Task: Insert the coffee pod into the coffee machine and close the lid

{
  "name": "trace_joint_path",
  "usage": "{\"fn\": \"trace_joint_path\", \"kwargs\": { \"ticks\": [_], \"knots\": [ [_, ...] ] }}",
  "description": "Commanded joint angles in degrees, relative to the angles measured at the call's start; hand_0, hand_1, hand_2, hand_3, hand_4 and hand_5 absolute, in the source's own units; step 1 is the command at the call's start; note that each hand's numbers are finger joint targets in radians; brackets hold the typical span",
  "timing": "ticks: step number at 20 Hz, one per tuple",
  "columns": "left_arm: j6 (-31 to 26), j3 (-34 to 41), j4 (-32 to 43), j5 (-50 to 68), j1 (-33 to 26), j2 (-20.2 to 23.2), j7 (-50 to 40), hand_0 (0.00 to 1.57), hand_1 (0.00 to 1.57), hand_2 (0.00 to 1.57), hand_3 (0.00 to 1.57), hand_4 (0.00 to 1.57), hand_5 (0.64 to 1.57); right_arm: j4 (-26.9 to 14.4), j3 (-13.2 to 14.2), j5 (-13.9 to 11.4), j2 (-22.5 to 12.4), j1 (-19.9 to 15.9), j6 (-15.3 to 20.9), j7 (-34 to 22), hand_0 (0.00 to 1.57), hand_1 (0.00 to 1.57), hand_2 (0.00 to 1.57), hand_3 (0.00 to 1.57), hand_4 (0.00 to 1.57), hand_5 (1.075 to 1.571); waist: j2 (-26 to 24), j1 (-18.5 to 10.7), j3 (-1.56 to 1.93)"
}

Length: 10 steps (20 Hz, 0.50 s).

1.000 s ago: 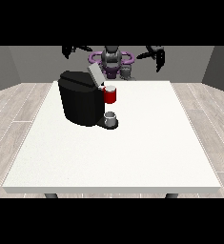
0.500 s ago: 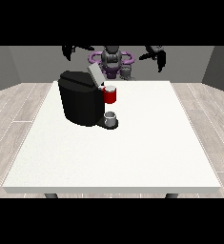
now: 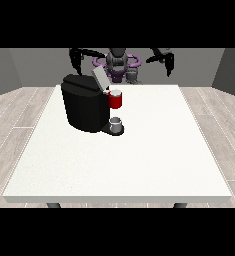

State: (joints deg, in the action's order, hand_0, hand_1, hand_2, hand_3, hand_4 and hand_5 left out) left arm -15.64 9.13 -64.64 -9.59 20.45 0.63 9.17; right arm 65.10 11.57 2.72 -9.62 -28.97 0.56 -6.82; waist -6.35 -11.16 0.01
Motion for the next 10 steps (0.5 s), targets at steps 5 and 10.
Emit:
{"fn": "trace_joint_path", "kwargs": {
  "ticks": [5, 10],
  "knots": [
    [0.4, -2.7, -12.0, 1.4, -6.0, 0.2, -1.9, 0.00, 0.00, 0.00, 0.00, 0.36, 1.571, -4.8, -0.3, 0.1, -1.2, -4.7, -0.6, 1.5, 0.00, 0.00, 0.00, 0.00, 0.00, 1.571, 4.5, -0.2, 0.00],
    [2.4, -3.1, -15.8, 2.4, -5.8, -0.5, -7.6, 0.00, 0.00, 0.00, 0.00, 0.38, 1.571, -5.8, -3.4, -1.2, 1.2, -6.8, -0.5, 0.8, 0.00, 0.00, 0.00, 0.00, 0.00, 1.571, 4.6, 0.8, 0.00]
  ]
}}
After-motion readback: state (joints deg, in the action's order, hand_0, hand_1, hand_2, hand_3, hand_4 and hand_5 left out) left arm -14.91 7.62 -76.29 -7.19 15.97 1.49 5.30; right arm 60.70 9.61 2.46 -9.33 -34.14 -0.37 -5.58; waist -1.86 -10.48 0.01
